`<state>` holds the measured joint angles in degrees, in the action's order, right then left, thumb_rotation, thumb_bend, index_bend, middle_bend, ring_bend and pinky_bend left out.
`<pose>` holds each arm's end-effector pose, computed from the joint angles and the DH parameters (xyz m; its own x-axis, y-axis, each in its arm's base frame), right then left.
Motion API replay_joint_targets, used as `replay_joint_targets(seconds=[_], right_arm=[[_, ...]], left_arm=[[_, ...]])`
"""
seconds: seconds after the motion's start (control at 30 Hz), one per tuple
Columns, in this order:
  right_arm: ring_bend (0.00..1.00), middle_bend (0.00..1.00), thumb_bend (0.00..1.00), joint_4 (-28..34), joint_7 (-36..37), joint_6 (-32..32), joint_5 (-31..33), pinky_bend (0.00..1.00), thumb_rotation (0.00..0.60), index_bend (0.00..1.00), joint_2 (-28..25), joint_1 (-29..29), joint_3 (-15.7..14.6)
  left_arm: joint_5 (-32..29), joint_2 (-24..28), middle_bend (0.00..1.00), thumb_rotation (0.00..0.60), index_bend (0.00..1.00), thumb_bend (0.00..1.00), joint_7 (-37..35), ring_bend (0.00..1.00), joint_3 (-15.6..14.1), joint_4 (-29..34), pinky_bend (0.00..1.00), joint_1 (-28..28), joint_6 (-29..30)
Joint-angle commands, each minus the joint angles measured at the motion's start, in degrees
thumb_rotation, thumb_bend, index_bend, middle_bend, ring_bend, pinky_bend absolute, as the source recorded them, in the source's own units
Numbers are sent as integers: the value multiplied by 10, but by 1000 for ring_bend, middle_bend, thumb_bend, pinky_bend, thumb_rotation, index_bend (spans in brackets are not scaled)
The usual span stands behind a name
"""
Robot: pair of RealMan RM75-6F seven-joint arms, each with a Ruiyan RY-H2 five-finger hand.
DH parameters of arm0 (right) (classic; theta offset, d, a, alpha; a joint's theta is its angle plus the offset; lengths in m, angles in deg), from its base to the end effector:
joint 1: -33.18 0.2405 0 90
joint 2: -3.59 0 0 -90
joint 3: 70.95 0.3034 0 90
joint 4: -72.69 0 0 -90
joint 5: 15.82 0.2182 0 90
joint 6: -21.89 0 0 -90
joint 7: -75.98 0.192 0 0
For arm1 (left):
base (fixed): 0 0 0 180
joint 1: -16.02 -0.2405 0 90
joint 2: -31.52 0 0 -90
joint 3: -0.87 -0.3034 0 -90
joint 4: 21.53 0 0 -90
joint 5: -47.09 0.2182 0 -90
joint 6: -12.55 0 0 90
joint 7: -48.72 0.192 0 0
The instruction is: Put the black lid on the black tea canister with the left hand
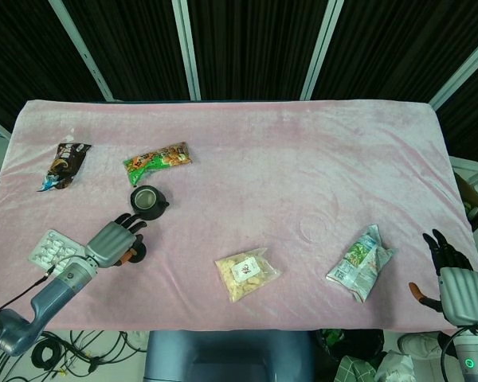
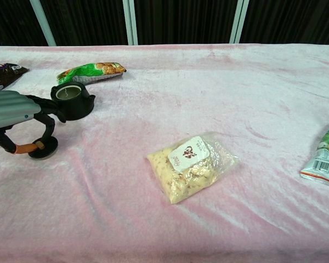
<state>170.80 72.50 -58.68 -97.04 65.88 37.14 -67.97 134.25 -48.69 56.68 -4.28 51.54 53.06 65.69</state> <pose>-0.3602 -0.2254 0.1650 0.3742 -0.0941 0.9226 -0.9214 0.0747 0.3814 -0.2905 0.3751 -0.0146 0.7537 0.2618 0.6028 0.6273 -0.5602 -0.5410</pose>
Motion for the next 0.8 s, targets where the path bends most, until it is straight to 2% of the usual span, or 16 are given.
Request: replay_joint_targets(seconds=[0.03, 0.5, 0.8], right_arm=[[136, 25, 178, 0, 0, 0, 0, 192, 600, 0, 0, 0, 0], [136, 25, 178, 0, 0, -2, -2, 192, 600, 0, -1, 0, -1], [136, 25, 178, -1, 0, -1, -4, 192, 600, 0, -1, 0, -1]], left_arm=[[-2, 0, 178, 600, 545, 406, 7, 54, 1, -1, 128, 0, -2], [-4, 4, 179, 600, 549, 433, 6, 54, 14, 14, 128, -8, 20], [6, 56, 179, 600, 557, 433, -30, 54, 27, 74, 128, -22, 70]])
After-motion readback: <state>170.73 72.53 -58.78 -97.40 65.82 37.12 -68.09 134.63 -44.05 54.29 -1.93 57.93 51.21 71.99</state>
